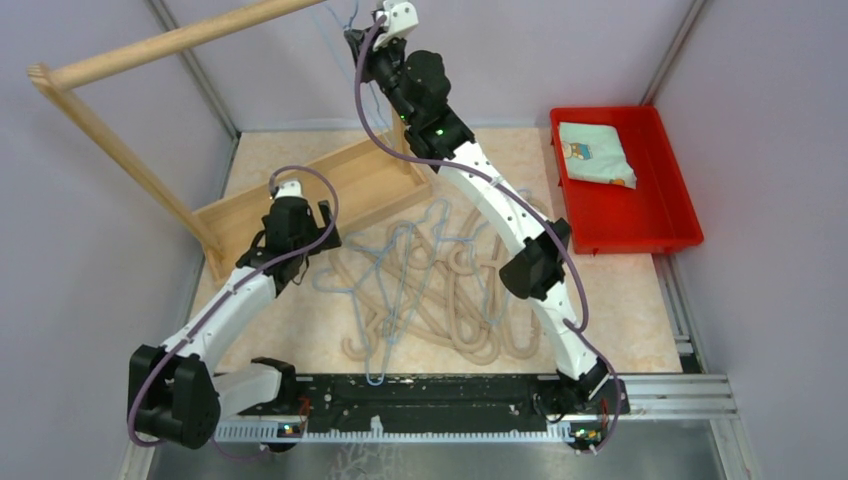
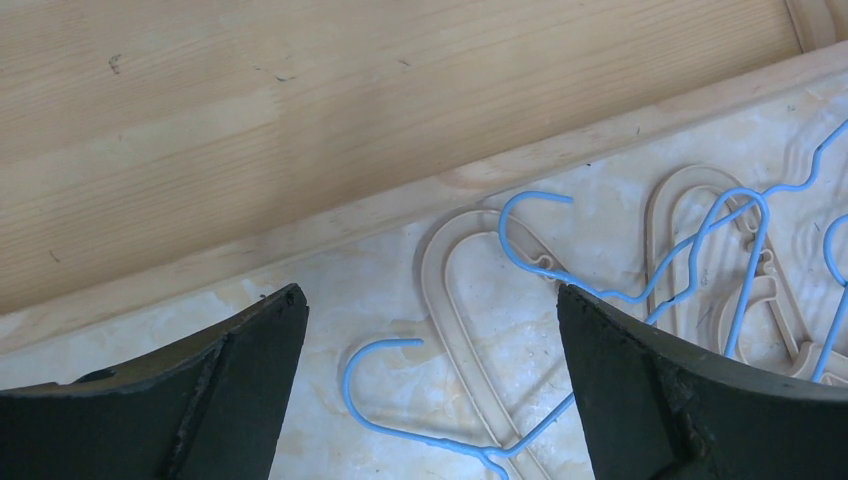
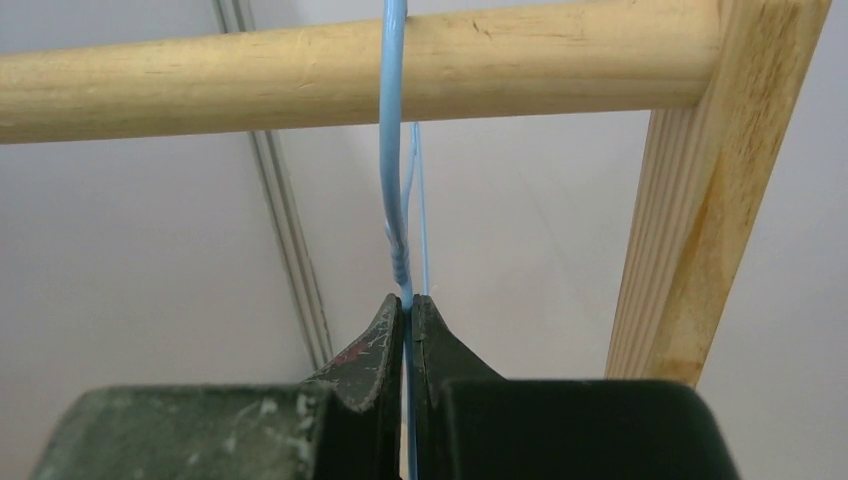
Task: Organize the hangers
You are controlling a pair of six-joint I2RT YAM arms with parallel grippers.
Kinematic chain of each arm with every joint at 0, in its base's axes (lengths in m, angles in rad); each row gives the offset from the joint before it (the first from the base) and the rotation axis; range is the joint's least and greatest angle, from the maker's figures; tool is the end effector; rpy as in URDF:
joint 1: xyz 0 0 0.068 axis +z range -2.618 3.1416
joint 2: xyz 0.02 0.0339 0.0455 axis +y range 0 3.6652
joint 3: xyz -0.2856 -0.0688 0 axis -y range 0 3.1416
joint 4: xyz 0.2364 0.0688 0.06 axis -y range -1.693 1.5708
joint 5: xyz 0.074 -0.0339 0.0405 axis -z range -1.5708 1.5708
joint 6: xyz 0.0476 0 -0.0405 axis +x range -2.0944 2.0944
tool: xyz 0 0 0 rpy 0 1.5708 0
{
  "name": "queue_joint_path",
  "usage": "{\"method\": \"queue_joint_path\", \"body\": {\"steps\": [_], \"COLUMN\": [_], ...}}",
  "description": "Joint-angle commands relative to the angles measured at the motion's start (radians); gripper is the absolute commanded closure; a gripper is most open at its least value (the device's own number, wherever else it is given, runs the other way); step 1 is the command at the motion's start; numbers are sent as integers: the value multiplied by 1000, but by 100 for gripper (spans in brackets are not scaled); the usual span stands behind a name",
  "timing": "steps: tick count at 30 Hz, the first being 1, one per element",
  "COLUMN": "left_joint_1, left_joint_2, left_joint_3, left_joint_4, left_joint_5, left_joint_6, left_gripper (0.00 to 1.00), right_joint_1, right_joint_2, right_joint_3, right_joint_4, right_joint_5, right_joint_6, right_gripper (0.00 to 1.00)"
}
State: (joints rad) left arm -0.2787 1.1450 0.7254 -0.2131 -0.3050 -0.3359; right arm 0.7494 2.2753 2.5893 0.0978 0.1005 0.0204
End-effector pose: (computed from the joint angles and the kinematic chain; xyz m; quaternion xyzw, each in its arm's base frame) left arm 0.2334 -0.0519 0.2615 -0.0939 0.8793 -0.0060 0.4668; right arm 0.3858 0.3524 0.5098 -0.1557 0.5260 0.2883 0.7849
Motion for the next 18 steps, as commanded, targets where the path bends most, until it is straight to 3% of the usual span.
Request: {"method": "queue_joint_path", "body": {"steps": [1, 5, 14, 18], "left_joint_1": [6, 7, 7, 7], "left_joint_2": [-41, -49, 11, 11], "left_joint_3": [-4, -22, 10, 14], "left_joint_4": [-35, -28, 0, -5], "left_joint_5": [-5, -3, 22, 6], "left_joint_6": [11, 9, -3, 5], "left_gripper": [0, 0, 0, 0], "right_joint_1": [-10, -9, -20, -27], "right_joint_2": [10, 7, 10, 24], "right_joint_3": [73, 60, 65, 83], "right_joint_4": [80, 71, 92, 106], "right_joint_5": [37, 59, 51, 45], "right_joint_6": [-8, -7, -10, 20], "right_gripper": [100, 82, 80, 73]}}
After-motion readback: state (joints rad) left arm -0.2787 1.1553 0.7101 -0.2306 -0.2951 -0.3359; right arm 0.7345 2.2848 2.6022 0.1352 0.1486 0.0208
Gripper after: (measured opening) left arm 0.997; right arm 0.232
